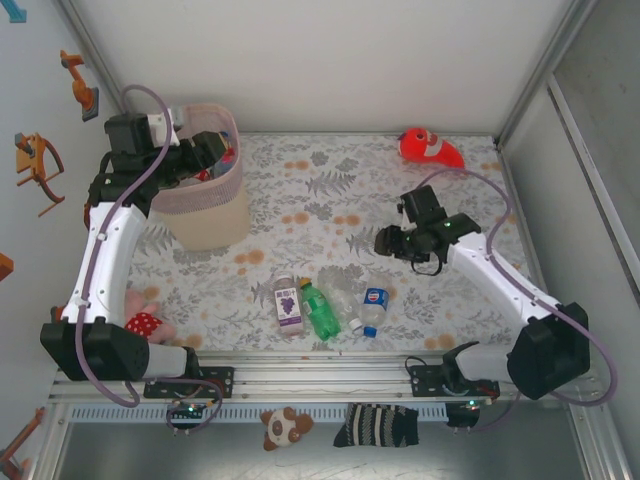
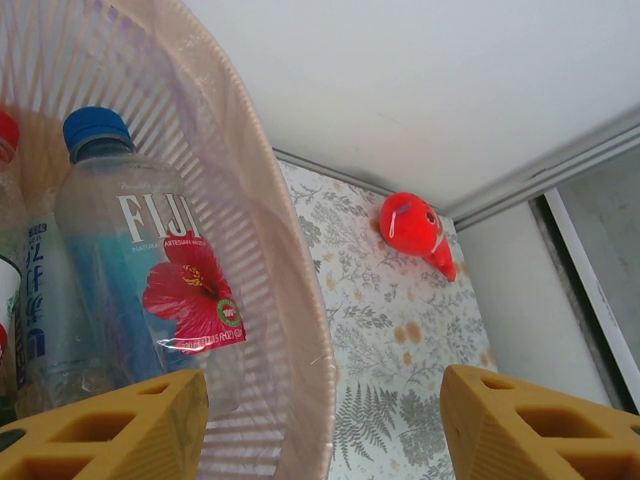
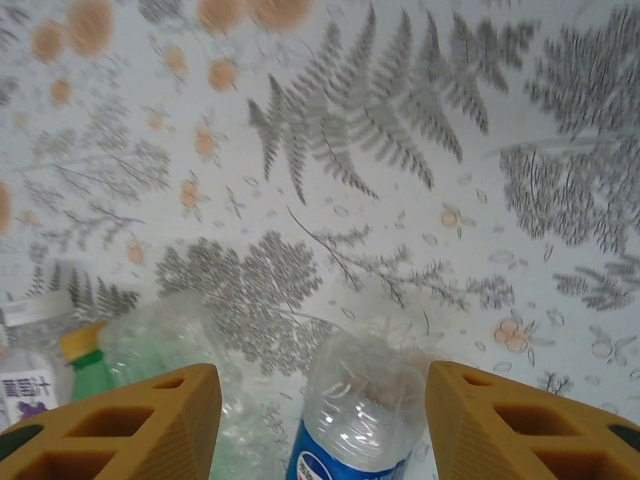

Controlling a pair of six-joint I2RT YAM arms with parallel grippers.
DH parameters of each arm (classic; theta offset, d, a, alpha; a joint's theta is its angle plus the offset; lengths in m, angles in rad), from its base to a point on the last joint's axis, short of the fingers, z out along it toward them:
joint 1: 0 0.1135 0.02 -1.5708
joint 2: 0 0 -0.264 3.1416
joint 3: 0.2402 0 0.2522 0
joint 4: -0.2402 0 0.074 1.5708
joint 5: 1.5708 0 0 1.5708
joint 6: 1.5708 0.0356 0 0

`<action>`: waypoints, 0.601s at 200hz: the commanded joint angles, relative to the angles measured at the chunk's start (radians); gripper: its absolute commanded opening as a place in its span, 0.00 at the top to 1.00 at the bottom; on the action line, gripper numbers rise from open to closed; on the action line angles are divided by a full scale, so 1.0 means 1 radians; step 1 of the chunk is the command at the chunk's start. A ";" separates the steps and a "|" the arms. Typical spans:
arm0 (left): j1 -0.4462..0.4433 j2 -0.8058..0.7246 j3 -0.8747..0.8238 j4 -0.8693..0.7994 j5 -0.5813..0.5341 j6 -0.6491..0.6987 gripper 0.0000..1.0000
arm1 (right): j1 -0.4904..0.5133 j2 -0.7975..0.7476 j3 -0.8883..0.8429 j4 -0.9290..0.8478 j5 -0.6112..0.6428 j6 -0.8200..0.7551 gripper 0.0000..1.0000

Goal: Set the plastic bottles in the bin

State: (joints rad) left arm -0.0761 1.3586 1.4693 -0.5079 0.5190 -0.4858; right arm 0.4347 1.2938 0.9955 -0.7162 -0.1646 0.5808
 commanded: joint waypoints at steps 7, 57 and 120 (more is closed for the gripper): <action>0.004 -0.036 -0.019 0.038 0.025 -0.019 0.38 | 0.006 -0.027 -0.115 0.055 -0.058 0.100 0.40; 0.005 -0.033 -0.030 0.053 0.030 -0.027 0.38 | 0.006 -0.038 -0.274 0.208 -0.150 0.169 0.28; 0.004 -0.031 -0.037 0.076 0.039 -0.034 0.38 | 0.006 0.055 -0.317 0.292 -0.148 0.169 0.20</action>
State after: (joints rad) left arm -0.0761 1.3514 1.4483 -0.4694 0.5251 -0.5053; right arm 0.4347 1.2984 0.6960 -0.4881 -0.3023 0.7338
